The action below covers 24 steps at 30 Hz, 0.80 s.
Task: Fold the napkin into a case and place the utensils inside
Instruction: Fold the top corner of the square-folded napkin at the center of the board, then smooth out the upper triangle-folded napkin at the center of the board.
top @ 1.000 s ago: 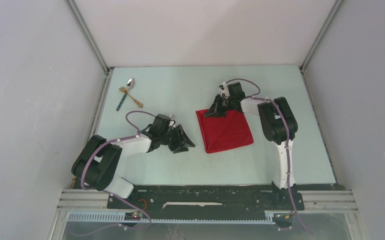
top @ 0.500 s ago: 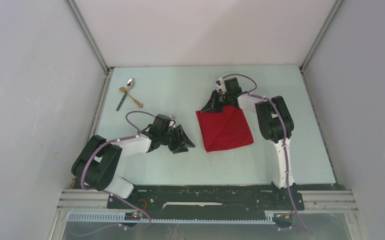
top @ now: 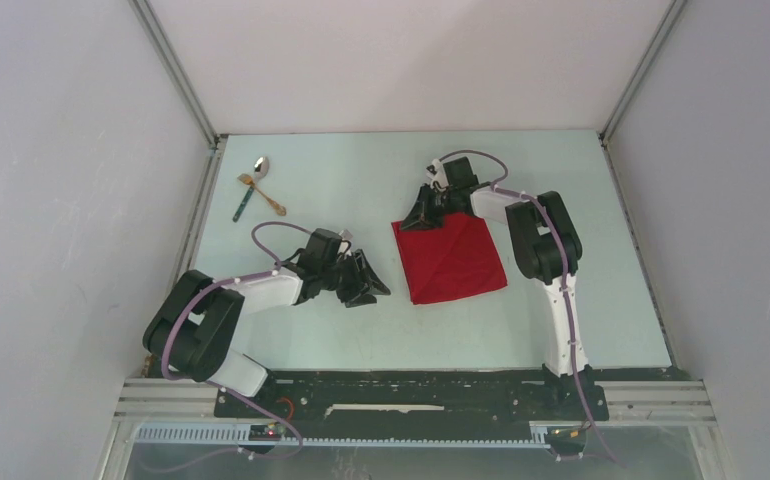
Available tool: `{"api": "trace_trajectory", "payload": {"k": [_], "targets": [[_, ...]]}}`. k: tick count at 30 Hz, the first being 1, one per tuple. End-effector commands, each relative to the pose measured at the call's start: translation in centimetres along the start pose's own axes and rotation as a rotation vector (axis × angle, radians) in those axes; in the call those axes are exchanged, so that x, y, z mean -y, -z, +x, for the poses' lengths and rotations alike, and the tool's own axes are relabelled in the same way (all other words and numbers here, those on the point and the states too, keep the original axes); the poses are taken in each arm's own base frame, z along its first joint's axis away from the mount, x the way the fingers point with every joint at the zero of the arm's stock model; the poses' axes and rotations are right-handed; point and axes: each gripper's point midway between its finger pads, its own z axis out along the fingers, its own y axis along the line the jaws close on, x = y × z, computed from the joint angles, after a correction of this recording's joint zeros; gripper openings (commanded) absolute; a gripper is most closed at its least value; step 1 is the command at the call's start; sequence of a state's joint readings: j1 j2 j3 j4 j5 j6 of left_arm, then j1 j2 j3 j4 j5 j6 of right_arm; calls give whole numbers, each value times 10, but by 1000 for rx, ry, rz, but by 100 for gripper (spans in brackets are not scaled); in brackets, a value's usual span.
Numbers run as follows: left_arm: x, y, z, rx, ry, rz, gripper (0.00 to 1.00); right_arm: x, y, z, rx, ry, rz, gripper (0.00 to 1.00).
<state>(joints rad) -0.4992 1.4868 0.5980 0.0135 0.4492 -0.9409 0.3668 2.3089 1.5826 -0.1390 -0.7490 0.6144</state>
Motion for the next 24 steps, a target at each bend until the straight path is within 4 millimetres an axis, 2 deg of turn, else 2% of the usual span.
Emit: {"api": "trace_trajectory", "payload": {"k": [1,7,10,12,16,20,21,24], "targets": [[12,1,-2,4,-45,40,54,-13,-4,-4,-4,54,-21,18],[16,-1,-2,-1,-53,48,54,-17,-8,-8,-11,60,-34,26],[23,-1,-4,-4,-65,64,54,-24,-5,-8,-24,81,-41,37],[34,0,-10,3,-91,89,55,-32,3,-10,-21,107,-41,47],[68,7,-31,48,-162,154,57,-56,30,-13,-2,170,-44,57],[102,5,-60,99,-180,194,57,-78,72,-19,53,215,-53,66],[109,2,-68,111,-181,201,57,-81,86,-23,82,224,-58,68],[121,-16,-90,122,-161,196,54,-67,114,-32,150,200,-43,78]]}}
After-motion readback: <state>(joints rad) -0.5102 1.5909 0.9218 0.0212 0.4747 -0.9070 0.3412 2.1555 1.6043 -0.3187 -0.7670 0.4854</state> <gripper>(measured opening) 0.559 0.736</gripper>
